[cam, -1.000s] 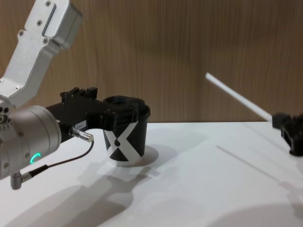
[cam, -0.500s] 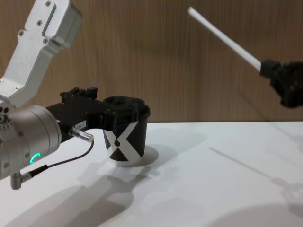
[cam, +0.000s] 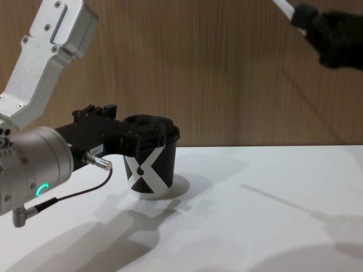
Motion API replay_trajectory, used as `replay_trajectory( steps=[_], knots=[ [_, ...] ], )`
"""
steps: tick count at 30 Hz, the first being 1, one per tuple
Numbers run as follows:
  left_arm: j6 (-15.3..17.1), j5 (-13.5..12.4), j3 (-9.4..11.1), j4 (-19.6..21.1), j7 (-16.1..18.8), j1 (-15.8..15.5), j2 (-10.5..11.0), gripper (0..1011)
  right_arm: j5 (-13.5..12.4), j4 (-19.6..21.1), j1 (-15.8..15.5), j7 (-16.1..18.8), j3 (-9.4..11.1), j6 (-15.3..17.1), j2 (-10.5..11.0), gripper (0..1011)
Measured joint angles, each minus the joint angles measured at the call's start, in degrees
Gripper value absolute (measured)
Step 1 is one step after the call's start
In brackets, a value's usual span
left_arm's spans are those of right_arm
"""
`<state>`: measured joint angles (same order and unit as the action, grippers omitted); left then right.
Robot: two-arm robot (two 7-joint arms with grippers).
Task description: Pick up the straw with one hand, pass it to the other hand, and insert it into the cup.
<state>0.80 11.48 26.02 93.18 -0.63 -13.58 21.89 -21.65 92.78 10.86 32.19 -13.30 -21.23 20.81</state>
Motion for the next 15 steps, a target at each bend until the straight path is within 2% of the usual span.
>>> replay_trajectory(
  steps=[2, 6, 12, 15],
  knots=[
    [0.0, 0.1, -0.1, 0.1, -0.1, 0.1, 0.0, 1003, -2.5, -1.4, 2.1, 2.3, -0.7, -1.0, -0.7, 2],
    [0.0, 0.8, -0.4, 0.5, -0.7, 0.3, 0.0, 1003, -5.0, -3.3, 4.6, 4.5, -1.8, -1.8, -1.9, 1],
    [-0.1, 4.2, -1.8, 2.0, -3.2, 1.1, 0.0, 1003, -7.9, -5.6, 7.7, 6.6, -3.4, -2.2, -3.5, 2],
    [-0.2, 5.6, -2.3, 2.6, -4.3, 1.4, 0.1, 1003, -8.4, -6.2, 8.5, 6.9, -3.9, -2.3, -3.8, 1]
  ],
)
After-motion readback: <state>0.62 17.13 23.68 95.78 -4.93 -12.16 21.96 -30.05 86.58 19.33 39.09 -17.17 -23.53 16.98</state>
